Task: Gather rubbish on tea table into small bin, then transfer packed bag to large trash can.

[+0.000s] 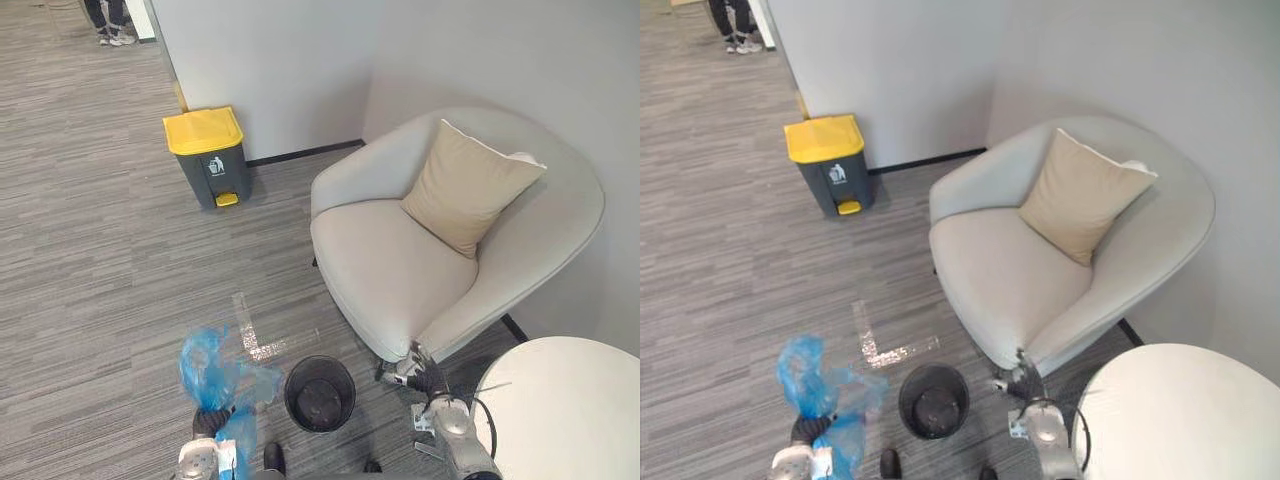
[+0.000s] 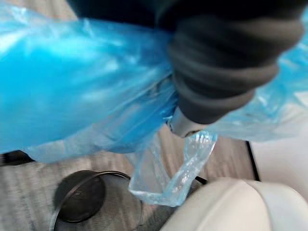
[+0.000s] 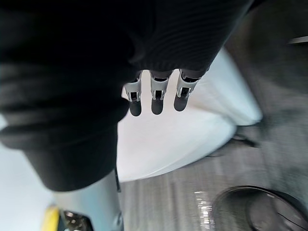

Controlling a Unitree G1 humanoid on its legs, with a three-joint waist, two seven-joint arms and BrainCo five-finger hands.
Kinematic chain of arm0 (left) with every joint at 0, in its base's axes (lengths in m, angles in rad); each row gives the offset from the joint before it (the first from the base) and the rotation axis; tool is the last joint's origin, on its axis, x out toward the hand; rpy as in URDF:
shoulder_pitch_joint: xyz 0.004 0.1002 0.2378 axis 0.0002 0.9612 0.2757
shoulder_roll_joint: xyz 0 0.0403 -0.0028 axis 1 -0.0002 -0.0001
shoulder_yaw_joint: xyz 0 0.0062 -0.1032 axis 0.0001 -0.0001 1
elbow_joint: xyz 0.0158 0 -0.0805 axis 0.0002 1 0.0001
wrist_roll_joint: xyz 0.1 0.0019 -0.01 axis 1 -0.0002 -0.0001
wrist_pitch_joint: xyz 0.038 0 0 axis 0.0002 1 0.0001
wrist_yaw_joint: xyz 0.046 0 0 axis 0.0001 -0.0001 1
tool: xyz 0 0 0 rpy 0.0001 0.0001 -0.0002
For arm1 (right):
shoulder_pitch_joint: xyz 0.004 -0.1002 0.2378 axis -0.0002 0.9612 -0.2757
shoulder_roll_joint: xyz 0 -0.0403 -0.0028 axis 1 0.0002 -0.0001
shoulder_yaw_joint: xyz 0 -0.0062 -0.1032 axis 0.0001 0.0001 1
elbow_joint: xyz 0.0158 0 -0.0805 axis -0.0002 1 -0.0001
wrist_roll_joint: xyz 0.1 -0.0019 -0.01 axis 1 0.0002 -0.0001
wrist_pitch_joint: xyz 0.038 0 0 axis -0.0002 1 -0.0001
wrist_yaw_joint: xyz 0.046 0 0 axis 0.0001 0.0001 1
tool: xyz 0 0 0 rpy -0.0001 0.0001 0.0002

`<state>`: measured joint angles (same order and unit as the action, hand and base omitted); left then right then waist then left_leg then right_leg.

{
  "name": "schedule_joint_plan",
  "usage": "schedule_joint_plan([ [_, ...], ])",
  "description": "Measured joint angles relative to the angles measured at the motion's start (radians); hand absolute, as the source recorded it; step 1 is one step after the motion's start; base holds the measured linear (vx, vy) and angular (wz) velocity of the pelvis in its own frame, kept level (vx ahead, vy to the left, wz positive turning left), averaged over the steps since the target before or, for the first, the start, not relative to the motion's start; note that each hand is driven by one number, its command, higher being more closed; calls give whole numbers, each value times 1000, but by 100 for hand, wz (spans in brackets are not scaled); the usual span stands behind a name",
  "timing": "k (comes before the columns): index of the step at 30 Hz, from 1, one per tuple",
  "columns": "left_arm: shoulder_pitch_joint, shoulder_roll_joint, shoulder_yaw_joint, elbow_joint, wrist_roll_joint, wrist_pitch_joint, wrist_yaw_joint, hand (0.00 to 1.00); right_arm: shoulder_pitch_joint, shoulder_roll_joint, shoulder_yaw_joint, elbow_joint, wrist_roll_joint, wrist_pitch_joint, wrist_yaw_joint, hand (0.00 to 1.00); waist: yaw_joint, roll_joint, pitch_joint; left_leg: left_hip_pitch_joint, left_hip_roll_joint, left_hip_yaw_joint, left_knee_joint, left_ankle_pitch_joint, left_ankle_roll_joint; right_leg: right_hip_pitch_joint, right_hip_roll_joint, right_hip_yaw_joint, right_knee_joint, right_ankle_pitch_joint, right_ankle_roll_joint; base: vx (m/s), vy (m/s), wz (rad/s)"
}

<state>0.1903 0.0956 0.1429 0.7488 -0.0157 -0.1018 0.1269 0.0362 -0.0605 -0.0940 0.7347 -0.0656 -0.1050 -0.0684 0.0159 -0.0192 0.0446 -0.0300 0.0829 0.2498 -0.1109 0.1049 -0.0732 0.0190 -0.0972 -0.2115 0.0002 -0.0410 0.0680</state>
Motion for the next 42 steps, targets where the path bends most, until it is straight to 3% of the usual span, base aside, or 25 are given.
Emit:
schedule_joint_plan([
  [10, -12, -16, 34, 144, -6, 1, 3, 100, 0, 0, -63, 169, 5, 36, -59, 0, 0, 8, 46, 53, -9, 1, 6, -13, 3, 30, -16, 2, 37, -26, 6, 5, 10, 1],
  [14, -41, -26, 40, 147, -6, 1, 6, 100, -29, 7, -62, 183, -4, 51, -70, 0, 21, 0, 79, 36, -17, 47, 7, -9, 13, -35, -27, 44, 96, -22, 13, -20, 62, -34],
  [16, -64, -37, 39, 146, -7, 1, 7, 100, -39, 26, -59, 173, -7, 61, -73, 0, 23, -13, 106, 26, -20, 72, 45, -25, 29, -62, -40, 66, 137, -18, 19, -60, 83, -32],
  [19, -103, -64, 35, 141, -6, 1, 7, 100, -37, 52, -58, 97, -13, 73, -86, 0, 22, -14, 116, -60, 7, 92, 213, -116, 58, -130, -65, 62, 249, -21, 19, -129, 64, -16],
  [20, -108, -72, 34, 134, -6, 1, 8, 100, -40, 53, -57, 89, -13, 76, -88, 0, 22, -11, 120, -80, 16, 98, 242, -133, 70, -146, -72, 63, 286, -39, 14, -148, 49, -2],
  [23, -107, -69, 34, 99, -6, 1, 17, 100, -33, 64, -42, 64, -13, 77, -92, 0, 25, -19, 123, -125, 20, 75, 318, -155, 68, -206, -96, 72, 669, -176, 18, -63, -23, 25],
  [25, -92, -62, 34, 73, -6, 0, 27, 100, -31, 72, -40, 63, -13, 75, -95, 0, 33, -39, 113, -161, 12, 49, 347, -153, 70, -186, -93, 99, 774, -220, 42, -92, -155, 46],
  [26, -88, -66, 34, 60, -6, 1, 27, 100, -26, 72, -40, 61, -13, 74, -98, 0, 44, -53, 107, -199, 7, 31, 383, -140, 78, -156, -83, 131, 749, -273, 65, -107, -246, 54],
  [27, -87, -75, 37, 49, -6, 1, 28, 100, -28, 67, -41, 61, -13, 74, -101, 0, 51, -56, 107, -223, 9, 12, 403, -132, 70, -139, -61, 139, 707, -306, 48, -85, -220, 49],
  [30, -74, -111, 33, 5, -7, -2, 43, 100, -29, 58, -38, 39, -11, 75, -109, 0, 77, -22, 100, -277, 23, -19, 363, -51, 37, -104, -20, 114, 544, -385, -27, -132, -199, 27],
  [31, -76, -115, 32, 6, -8, -2, 46, 100, -30, 57, -36, 24, -9, 75, -111, 0, 77, -13, 100, -290, 25, -32, 353, -34, 32, -105, -11, 105, 523, -400, -36, -264, -224, 50],
  [32, -78, -126, 22, 6, -10, -1, 46, 100, -35, 52, -20, 19, -9, 74, -120, 0, 68, 14, 110, -298, 29, -68, 316, 7, 29, -107, 9, 63, 520, -395, -48, -252, -160, 56],
  [34, -77, -127, -2, 5, -12, -1, 46, 100, -24, 52, -11, 18, -8, 75, -130, 0, 67, 22, 108, -287, 32, -84, 257, 22, 22, -105, 19, 12, 527, -389, -59, -235, -147, 70],
  [35, -77, -127, -12, 5, -12, -1, 46, 100, -25, 56, -8, 19, -5, 76, -132, 0, 67, 24, 108, -283, 35, -76, 232, -5, 4, -105, 19, -10, 515, -380, -74, -213, -102, 79],
  [36, -91, -128, -15, -2, -12, 0, 46, 100, -36, 62, -8, 17, -2, 76, -138, 0, 65, 6, 114, -301, 40, -38, 263, -18, 13, -107, 1, -52, 485, -360, -102, -173, -44, 63],
  [38, -97, -140, -17, -13, -13, 0, 46, 100, -51, 56, -10, 17, -2, 76, -147, 0, 63, 10, 114, -321, 40, -4, 397, -39, 42, -109, -25, -96, 474, -342, -107, -133, 1, 69],
  [42, -100, -147, -27, -11, -9, 3, 45, 100, -47, 61, -22, 20, -1, 76, -147, 0, 38, 24, 104, -290, 111, 92, 612, -241, 58, -107, -52, -205, 459, -316, -101, -51, 78, 79],
])
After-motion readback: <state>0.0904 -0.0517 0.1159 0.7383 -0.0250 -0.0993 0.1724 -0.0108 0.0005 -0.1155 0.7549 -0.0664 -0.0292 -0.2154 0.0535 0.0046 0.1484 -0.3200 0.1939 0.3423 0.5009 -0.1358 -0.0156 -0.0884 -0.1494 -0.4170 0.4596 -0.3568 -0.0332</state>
